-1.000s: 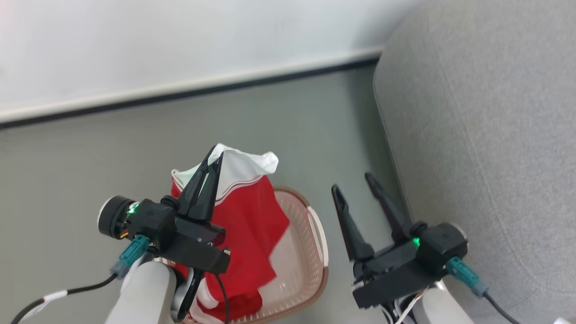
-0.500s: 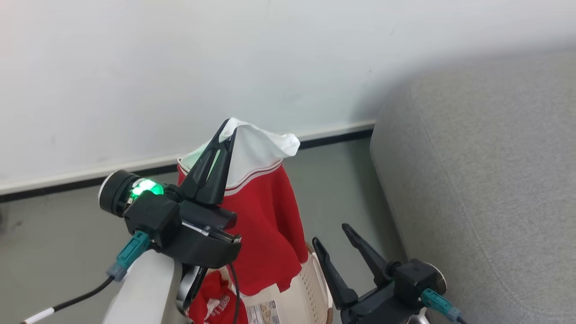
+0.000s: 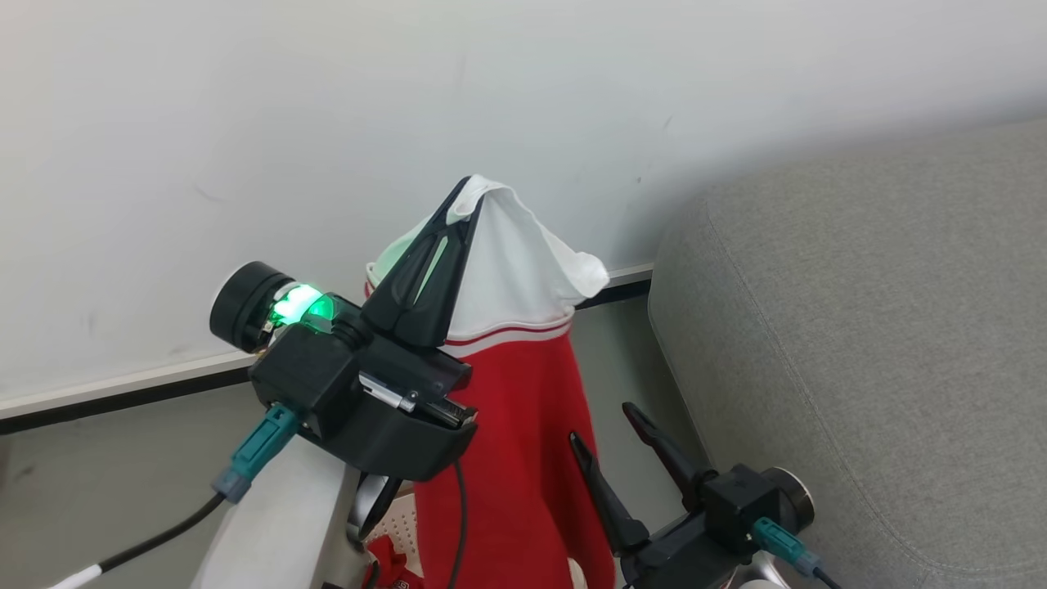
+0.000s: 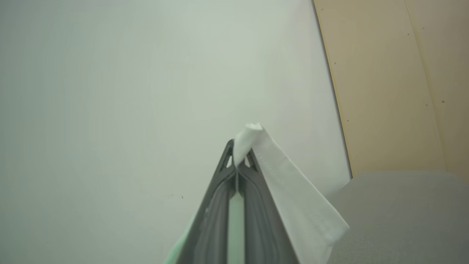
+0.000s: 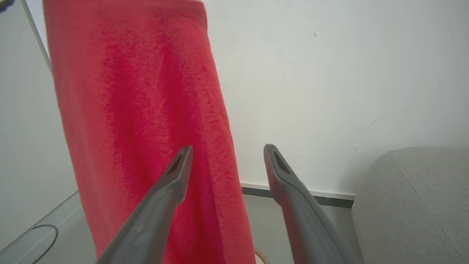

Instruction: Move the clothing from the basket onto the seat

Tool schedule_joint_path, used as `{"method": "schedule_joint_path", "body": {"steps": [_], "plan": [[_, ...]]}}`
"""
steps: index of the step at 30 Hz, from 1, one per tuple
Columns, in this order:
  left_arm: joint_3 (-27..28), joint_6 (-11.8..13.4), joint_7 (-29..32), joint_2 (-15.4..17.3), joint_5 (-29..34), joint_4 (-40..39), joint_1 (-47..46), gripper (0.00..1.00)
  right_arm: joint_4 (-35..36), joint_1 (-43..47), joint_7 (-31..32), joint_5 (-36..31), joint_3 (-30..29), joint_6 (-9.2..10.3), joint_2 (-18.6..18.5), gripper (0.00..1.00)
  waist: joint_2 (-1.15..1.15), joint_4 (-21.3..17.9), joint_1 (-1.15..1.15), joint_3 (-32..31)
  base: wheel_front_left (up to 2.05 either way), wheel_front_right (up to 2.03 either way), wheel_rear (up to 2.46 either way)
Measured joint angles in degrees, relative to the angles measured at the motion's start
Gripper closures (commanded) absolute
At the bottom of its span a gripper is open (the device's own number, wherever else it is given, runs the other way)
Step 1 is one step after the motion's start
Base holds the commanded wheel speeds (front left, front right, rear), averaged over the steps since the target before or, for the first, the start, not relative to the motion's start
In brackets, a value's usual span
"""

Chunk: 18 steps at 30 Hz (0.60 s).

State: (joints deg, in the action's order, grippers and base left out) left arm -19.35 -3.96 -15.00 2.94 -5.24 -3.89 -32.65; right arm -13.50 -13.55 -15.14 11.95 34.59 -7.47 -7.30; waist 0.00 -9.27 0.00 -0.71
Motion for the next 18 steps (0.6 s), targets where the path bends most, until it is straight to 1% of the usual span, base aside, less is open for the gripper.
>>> {"method": "schedule_joint_path", "body": {"steps": [9,14,15,16,18], "plan": [[-3.41,0.1,0.0,-0.01,-1.3,-2.74,-0.24,1.0,-1.37,-1.19,0.0,0.86,2.65,0.0,-0.1,0.0,0.0,0.17,0.0,-1.17,0.0,0.0,0.0],[-5.72,0.32,-0.01,-0.02,-2.33,-3.68,-0.23,1.0,-3.22,-1.43,0.0,2.3,5.35,0.0,-0.33,0.0,0.01,0.59,0.0,-1.78,0.0,0.0,0.0],[-6.14,0.54,0.0,0.0,-2.47,-3.75,-0.23,1.0,-3.35,-1.65,0.0,2.37,6.06,0.0,-0.42,0.54,0.0,0.66,0.0,-1.91,0.0,0.0,0.0],[-6.59,0.57,-0.01,-0.01,-2.57,-3.77,-0.21,1.0,-3.54,-1.99,0.0,2.48,6.56,0.0,-0.53,1.0,0.01,0.71,0.0,-2.03,0.0,0.0,0.0],[-7.25,0.6,0.0,-0.02,-2.61,-3.68,-0.14,1.0,-3.49,-2.4,0.0,2.74,6.99,0.0,-0.52,1.0,0.0,0.73,0.0,-2.22,0.0,0.0,0.0]]}}
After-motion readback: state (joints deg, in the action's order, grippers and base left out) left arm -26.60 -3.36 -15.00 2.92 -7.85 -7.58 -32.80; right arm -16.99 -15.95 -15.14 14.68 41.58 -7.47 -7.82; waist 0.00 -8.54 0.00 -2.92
